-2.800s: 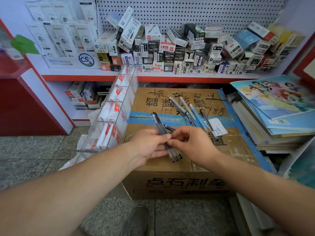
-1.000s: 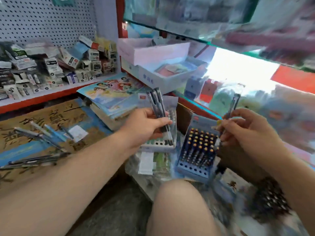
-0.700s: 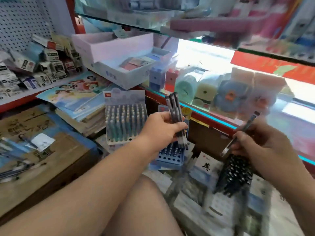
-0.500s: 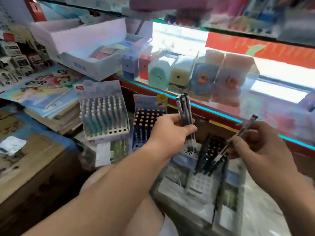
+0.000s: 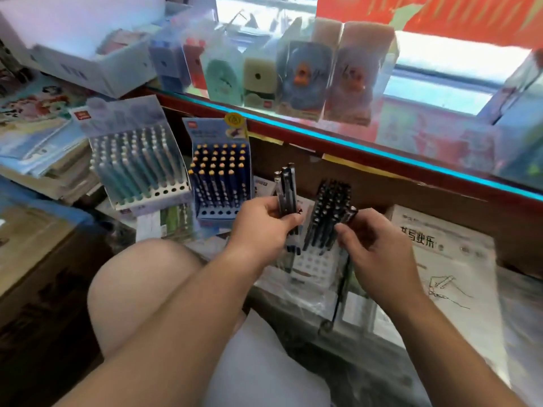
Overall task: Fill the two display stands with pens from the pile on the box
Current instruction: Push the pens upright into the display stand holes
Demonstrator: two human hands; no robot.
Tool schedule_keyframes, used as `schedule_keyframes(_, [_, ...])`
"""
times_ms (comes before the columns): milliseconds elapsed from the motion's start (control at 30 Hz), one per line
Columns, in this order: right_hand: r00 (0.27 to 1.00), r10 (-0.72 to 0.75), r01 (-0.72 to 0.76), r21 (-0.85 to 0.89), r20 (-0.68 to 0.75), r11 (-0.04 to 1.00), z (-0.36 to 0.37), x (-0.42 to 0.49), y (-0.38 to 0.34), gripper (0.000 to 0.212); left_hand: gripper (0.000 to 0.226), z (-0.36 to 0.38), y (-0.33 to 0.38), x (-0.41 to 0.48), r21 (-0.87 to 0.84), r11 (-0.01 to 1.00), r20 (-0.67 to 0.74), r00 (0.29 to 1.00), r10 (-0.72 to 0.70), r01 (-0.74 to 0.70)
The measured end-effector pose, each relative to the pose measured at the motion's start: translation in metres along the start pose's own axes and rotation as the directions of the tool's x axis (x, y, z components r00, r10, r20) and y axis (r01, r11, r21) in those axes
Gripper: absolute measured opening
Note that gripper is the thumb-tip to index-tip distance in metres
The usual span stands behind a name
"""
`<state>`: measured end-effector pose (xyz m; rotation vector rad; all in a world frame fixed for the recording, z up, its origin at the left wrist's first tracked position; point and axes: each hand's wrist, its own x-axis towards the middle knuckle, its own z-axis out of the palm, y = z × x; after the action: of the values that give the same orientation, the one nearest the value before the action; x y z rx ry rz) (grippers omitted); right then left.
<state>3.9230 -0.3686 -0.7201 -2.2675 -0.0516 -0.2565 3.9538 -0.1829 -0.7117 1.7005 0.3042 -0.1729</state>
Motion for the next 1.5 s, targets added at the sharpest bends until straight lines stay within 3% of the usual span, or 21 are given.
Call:
schedule_keyframes(367, [0.998, -0.018, 0.017, -0.006, -0.057, 1.0, 0.023, -0.002, 0.011, 0.015, 0.01, 0.002, -0.003, -0.007, -0.036, 0.999, 0.045, 0.999, -0.02, 0.021])
schedule_keyframes(533, [0.999, -0.035, 0.031, -0.105, -0.037, 0.994, 0.027, 0.002, 0.016, 0.016, 0.01, 0.002, -0.005, -0.004, -0.041, 0.999, 0.042, 0.999, -0.017, 0.019])
schedule_keyframes(667, [0.997, -0.08, 0.08, -0.29, 0.011, 0.954, 0.036, 0.002, 0.02, 0.016, 0.01, 0.002, -0.005, -0.004, -0.027, 0.999, 0.06, 0.998, -0.017, 0.018])
schedule_keyframes(833, [0.999, 0.02, -0.004, -0.366, 0.041, 0.93, 0.04, 0.006, 0.017, 0.02, 0.011, 0.001, -0.004, -0.005, 0.004, 1.0, 0.106, 0.994, -0.023, 0.023])
schedule_keyframes(933, [0.992, 0.108, -0.086, -0.272, 0.066, 0.958, 0.026, 0.008, 0.008, 0.019, 0.012, 0.0, -0.002, -0.007, 0.02, 0.999, 0.142, 0.989, -0.038, 0.035])
schedule_keyframes(1033, [0.998, 0.055, -0.055, 0.008, -0.031, 0.998, 0.003, 0.008, -0.01, 0.007, 0.016, 0.0, 0.001, -0.01, 0.044, 0.997, 0.244, 0.967, -0.076, 0.067])
schedule_keyframes(1133, [0.999, 0.027, -0.032, 0.245, 0.025, 0.969, -0.008, 0.012, -0.026, 0.004, 0.02, 0.003, 0.004, -0.013, 0.087, 0.994, 0.335, 0.938, -0.086, 0.06])
schedule_keyframes(1300, [0.994, 0.037, -0.069, 0.342, 0.099, 0.937, -0.001, 0.011, -0.025, 0.015, 0.021, 0.005, 0.0, -0.013, 0.144, 0.989, 0.347, 0.935, -0.075, 0.026])
schedule_keyframes(1500, [0.99, 0.084, -0.125, 0.456, 0.11, 0.881, -0.002, 0.004, -0.016, 0.006, 0.023, 0.005, -0.004, -0.014, 0.198, 0.98, 0.421, 0.903, -0.082, -0.003])
